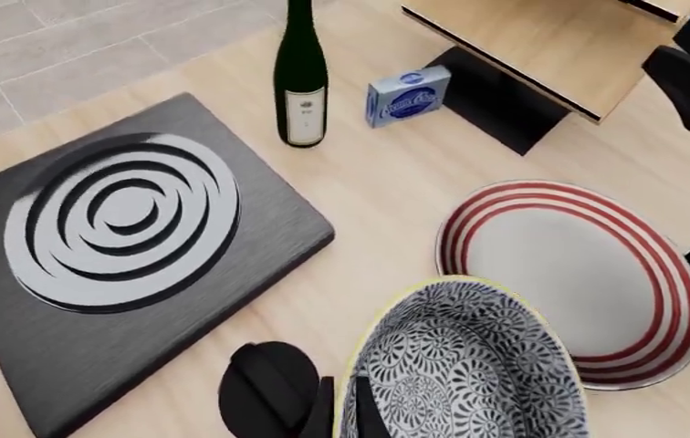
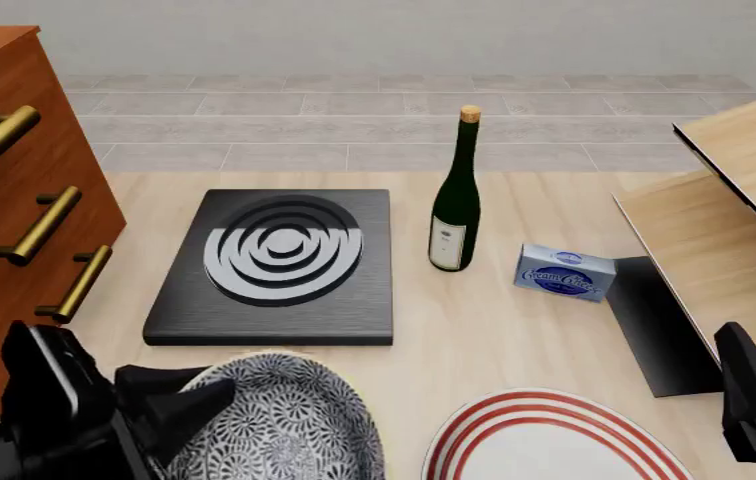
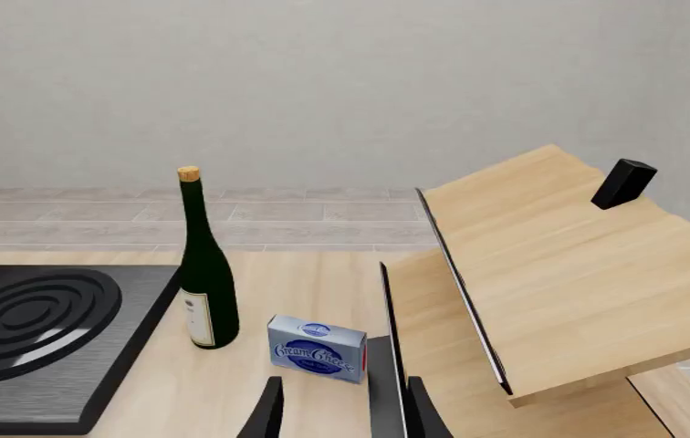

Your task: Put the bowl on the stove.

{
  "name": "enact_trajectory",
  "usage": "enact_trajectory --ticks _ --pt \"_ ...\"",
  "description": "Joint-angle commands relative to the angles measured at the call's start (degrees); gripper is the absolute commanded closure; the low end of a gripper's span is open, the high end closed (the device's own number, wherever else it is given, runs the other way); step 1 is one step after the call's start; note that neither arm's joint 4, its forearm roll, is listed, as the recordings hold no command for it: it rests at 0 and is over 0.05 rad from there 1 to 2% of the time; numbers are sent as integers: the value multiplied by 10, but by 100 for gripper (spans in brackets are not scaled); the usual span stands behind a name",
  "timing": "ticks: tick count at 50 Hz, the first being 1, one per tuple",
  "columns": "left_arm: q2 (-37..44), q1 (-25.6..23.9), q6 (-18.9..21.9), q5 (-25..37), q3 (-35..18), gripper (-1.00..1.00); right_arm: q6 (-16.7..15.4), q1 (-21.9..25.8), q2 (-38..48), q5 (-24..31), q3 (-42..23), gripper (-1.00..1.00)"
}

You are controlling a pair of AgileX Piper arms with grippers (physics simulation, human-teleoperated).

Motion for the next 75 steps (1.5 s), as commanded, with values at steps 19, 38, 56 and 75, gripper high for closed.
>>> enact_trajectory --ticks 19,38,56,75 --pt "28 131 -35 12 -121 100 0 0 0 0 0 -100" --pt "125 230 -73 -23 -205 100 0 0 0 0 0 -100" --pt "190 281 -128 -17 -268 100 0 0 0 0 0 -100" --pt "242 284 -165 -5 -306 100 0 0 0 0 0 -100"
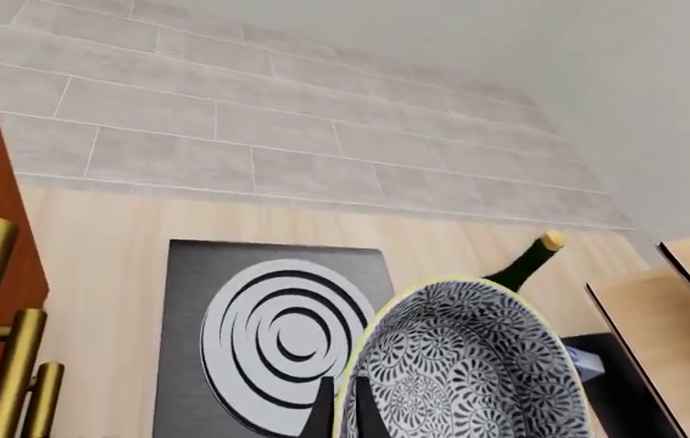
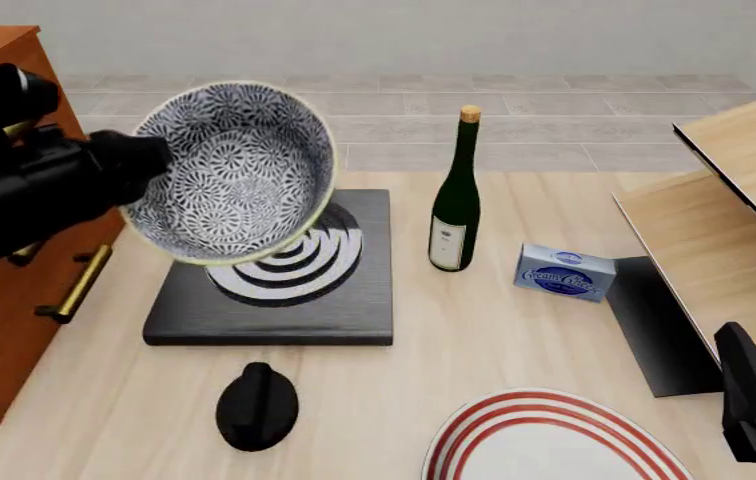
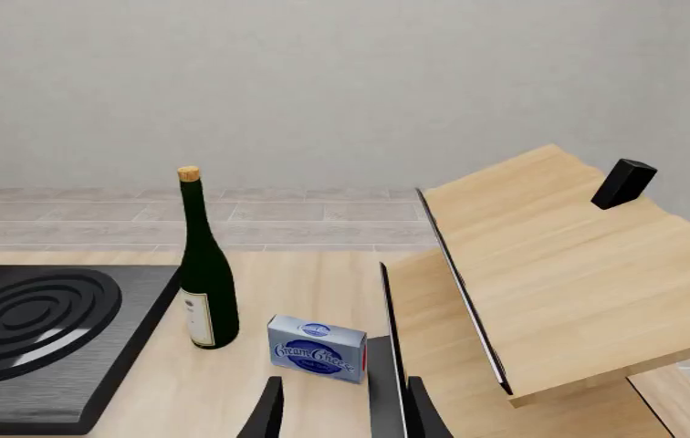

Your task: Put the bowl on the stove.

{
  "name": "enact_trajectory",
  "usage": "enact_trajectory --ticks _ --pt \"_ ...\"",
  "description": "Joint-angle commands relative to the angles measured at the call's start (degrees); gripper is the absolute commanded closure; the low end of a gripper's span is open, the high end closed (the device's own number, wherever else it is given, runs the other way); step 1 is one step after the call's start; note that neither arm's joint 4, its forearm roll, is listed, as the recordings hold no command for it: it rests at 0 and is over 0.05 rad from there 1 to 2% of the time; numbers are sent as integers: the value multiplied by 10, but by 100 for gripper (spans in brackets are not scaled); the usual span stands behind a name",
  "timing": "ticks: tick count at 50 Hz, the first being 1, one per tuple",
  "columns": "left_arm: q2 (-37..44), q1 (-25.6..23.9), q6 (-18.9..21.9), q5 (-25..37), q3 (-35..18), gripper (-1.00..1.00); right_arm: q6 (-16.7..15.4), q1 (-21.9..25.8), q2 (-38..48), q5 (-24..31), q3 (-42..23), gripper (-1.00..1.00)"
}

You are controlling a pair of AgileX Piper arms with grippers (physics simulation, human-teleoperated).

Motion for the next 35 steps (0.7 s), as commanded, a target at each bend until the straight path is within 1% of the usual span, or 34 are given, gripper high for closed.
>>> enact_trajectory --ticks 1,5,8,9,10,12,13,15,16,22,26,27,28,30,33,35 --pt "35 3 -16 6 -27 100 0 0 0 0 0 -100" --pt "49 3 -26 7 -39 100 0 0 0 0 0 -100" --pt "51 1 -26 13 -47 100 0 0 0 0 0 -100" --pt "55 -4 -38 16 -49 100 0 0 0 0 0 -100" --pt "57 -5 -41 17 -50 100 0 0 0 0 0 -100" --pt "61 -4 -27 21 -62 100 0 0 0 0 0 -100" --pt "68 -4 -38 24 -65 100 0 0 0 0 0 -100" --pt "69 -4 -30 25 -71 100 0 0 0 0 0 -100" --pt "72 -3 -36 27 -76 100 0 0 0 0 0 -100" --pt "89 -5 -35 35 -99 100 0 0 0 0 0 -100" --pt "98 -5 -33 32 -104 100 0 0 0 0 0 -100" --pt "105 -4 -38 32 -106 100 0 0 0 0 0 -100" --pt "108 -3 -33 31 -108 100 0 0 0 0 0 -100" --pt "117 -4 -36 31 -110 100 0 0 0 0 0 -100" --pt "129 3 -31 28 -116 100 0 0 0 0 0 -100" --pt "129 1 -32 27 -113 100 0 0 0 0 0 -100"
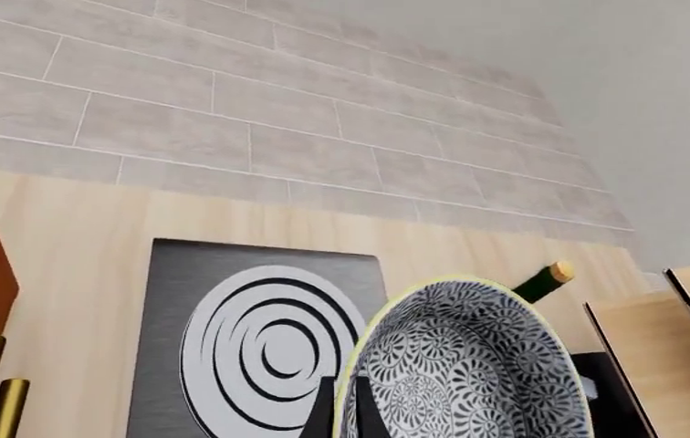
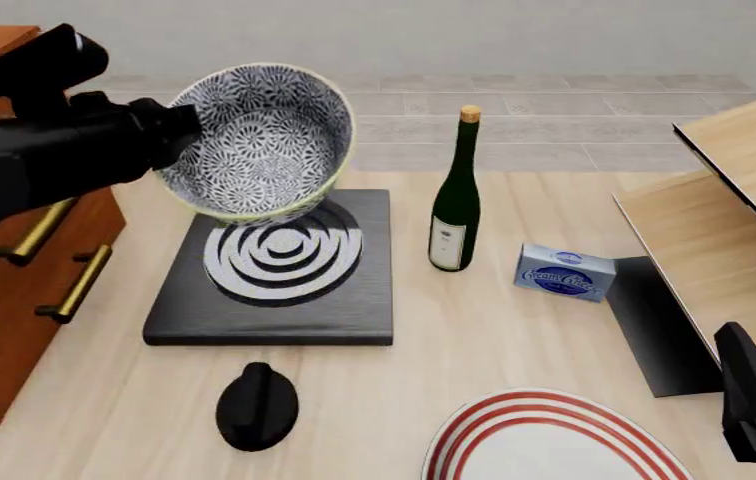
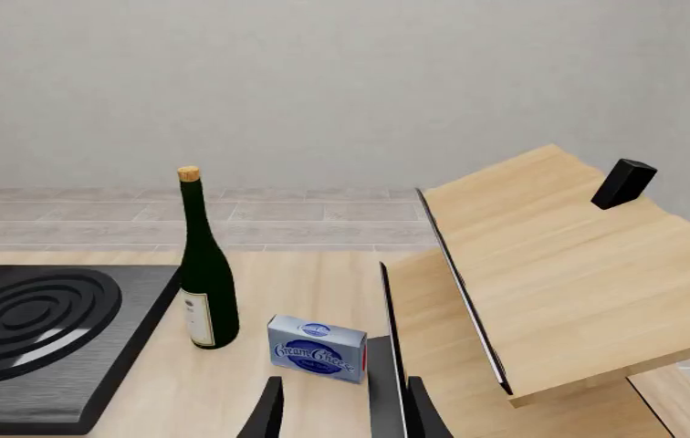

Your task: Put the bowl on the stove.

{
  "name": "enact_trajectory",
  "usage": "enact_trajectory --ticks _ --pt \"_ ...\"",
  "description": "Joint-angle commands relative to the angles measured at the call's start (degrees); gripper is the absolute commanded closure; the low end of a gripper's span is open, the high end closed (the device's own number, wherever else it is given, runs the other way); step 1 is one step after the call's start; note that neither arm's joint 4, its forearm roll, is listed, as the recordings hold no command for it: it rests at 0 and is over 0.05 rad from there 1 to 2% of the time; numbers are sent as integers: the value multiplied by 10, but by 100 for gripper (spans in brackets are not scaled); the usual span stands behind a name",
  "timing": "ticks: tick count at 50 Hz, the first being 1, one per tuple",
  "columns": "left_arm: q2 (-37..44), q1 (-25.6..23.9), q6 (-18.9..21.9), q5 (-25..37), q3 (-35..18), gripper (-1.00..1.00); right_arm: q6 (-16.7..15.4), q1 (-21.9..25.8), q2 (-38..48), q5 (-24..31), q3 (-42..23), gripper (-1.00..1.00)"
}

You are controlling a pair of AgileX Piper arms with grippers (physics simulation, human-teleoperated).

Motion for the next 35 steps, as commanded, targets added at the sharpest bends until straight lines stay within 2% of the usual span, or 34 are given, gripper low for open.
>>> enact_trajectory --ticks 1,21,35 --pt "27 4 6 -2 -20 100 0 0 0 0 0 -100" --pt "67 28 -8 -34 -2 100 0 0 0 0 0 -100" --pt "85 23 -4 -48 6 100 0 0 0 0 0 -100"
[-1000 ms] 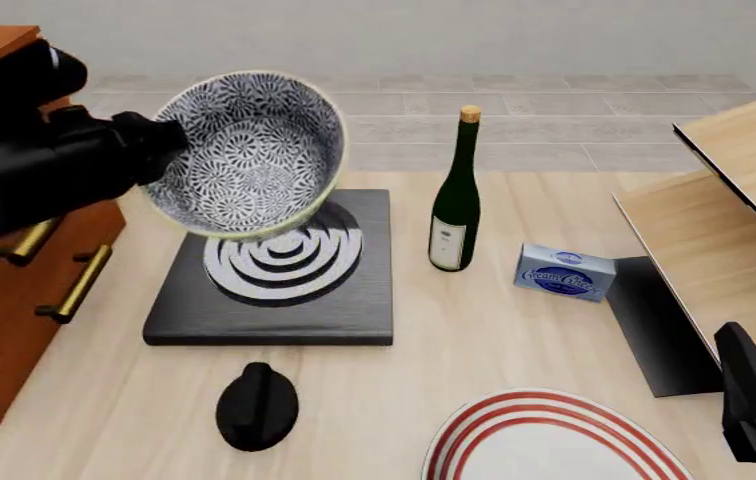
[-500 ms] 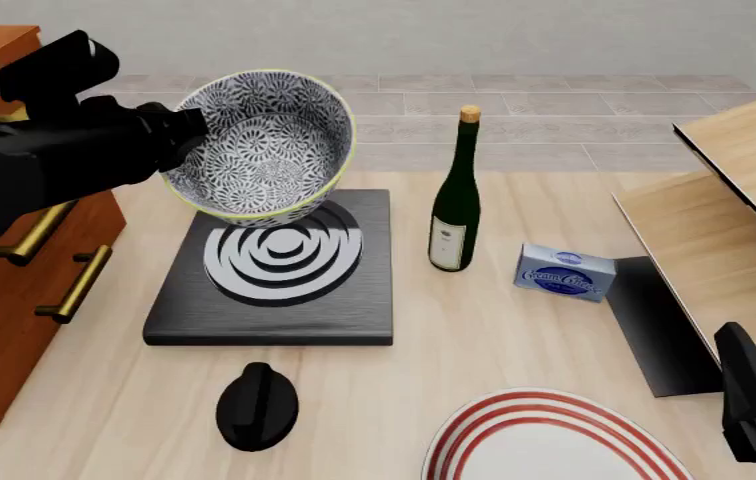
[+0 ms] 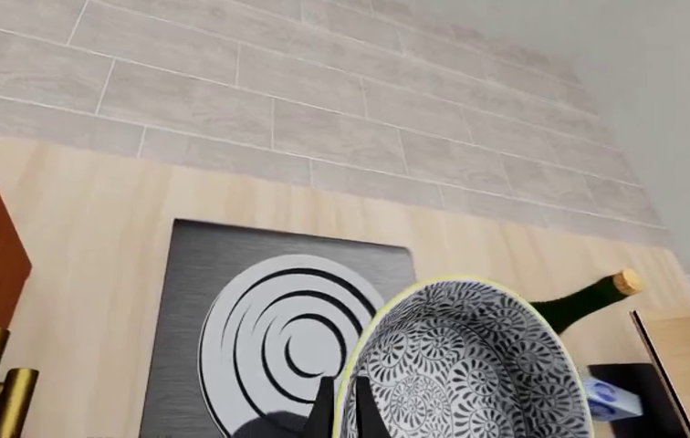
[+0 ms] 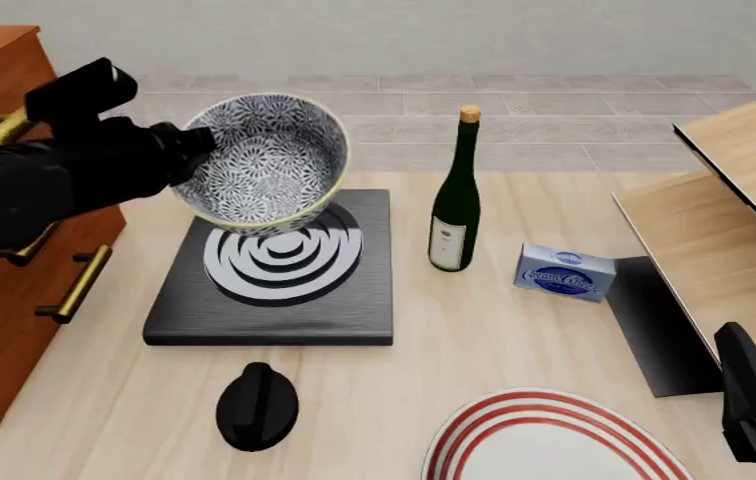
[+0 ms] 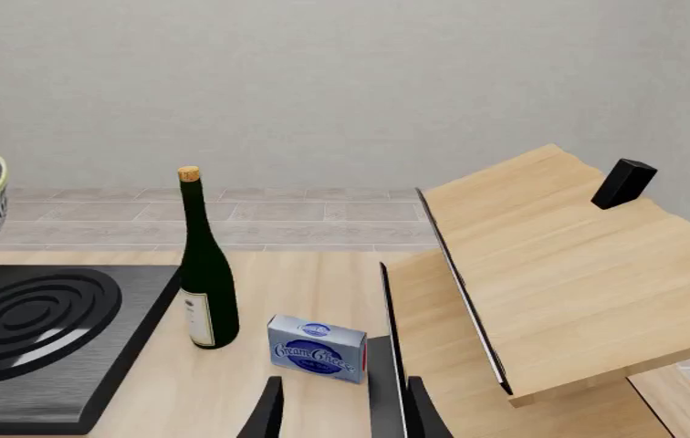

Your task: Put the bowl on the stove.

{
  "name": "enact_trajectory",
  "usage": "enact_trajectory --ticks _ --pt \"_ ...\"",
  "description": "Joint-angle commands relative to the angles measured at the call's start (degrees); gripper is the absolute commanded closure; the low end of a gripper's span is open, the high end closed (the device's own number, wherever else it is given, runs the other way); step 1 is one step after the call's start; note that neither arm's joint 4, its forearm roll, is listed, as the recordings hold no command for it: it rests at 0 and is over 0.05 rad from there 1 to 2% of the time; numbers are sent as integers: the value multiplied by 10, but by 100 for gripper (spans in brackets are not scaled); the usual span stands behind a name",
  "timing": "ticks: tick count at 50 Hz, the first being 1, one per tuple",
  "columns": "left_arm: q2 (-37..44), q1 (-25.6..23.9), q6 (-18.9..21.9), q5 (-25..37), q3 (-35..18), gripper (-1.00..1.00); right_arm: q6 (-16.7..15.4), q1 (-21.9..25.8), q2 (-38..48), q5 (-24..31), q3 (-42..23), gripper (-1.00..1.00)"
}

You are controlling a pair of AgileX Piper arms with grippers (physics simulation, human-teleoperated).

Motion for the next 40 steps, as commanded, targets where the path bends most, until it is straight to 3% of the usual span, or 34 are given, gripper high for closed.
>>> enact_trajectory --ticks 1,40 --pt "17 1 5 -15 2 100 0 0 0 0 0 -100" --pt "67 10 27 -45 4 100 0 0 0 0 0 -100"
